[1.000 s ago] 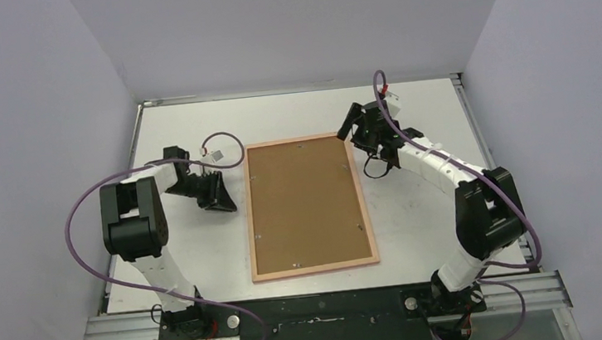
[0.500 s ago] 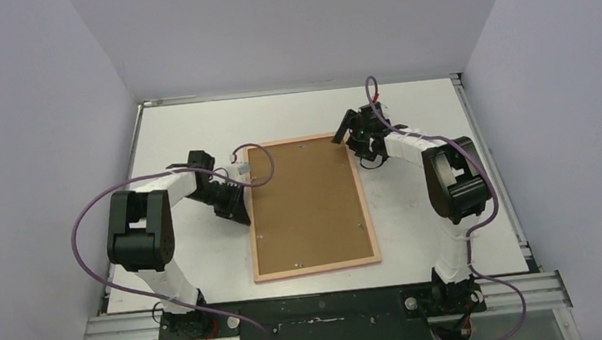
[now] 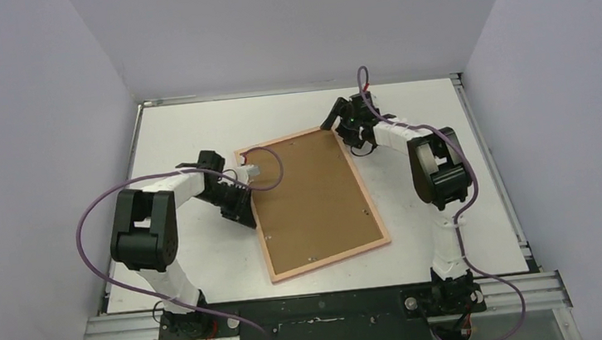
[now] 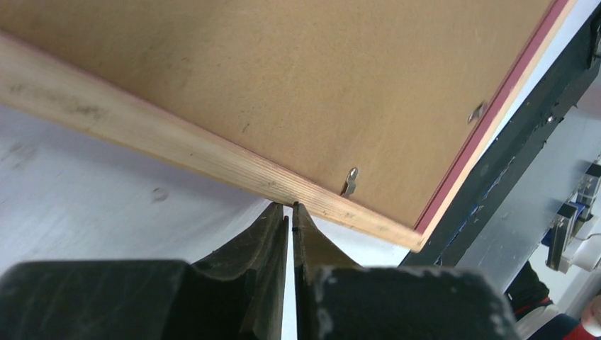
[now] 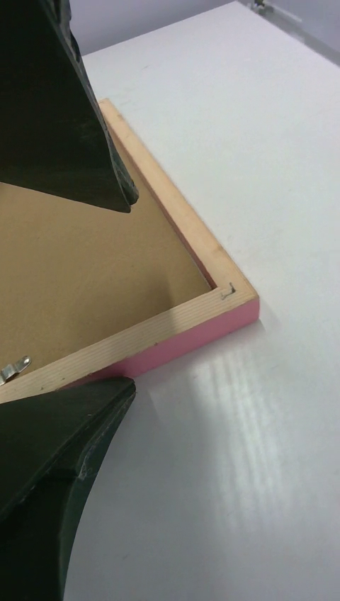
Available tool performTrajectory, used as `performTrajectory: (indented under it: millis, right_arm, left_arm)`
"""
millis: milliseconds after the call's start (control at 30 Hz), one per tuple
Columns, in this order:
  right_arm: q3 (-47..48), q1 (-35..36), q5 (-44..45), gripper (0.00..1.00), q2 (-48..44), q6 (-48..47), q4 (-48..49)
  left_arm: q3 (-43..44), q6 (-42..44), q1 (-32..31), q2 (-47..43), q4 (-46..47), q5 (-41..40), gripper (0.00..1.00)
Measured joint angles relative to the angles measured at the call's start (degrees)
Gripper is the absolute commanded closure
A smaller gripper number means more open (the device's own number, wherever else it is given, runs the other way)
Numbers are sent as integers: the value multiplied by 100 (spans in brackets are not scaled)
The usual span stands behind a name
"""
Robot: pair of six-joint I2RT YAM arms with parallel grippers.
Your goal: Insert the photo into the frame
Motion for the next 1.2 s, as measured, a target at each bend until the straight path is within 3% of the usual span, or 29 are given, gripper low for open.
performTrajectory:
  millis: [333,567,667,767,867,1033,1200]
  right_arm:
    - [2277,479,-181,10,1506,61,-140]
    - [2892,800,-376,10,1862,37,-232]
    - [2973,844,-367,10,1843,-114,-420]
    - [2929,844,-260,10,1674,-278,-688]
    - [2492,824,122,10,1071,-457,-977]
    - [1154,822,1025,10,-772,-531,-1084]
    - [-898,822,1569,10,-3047,-293,-872]
  left_arm:
    - [13,-575,-1032,299,-7,179,89]
    - [50,-839,-1541,470,-339,612,61]
    - [238,-745,-1458,446,-634,765,50]
    - [741,-516,-1051,297,-1117,892,47]
    - [1550,-275,-424,120,-1526,951,41]
    - [2975,-227,671,125,-1582,778,44]
    - [4153,-492,1128,1178,-1471,542,49]
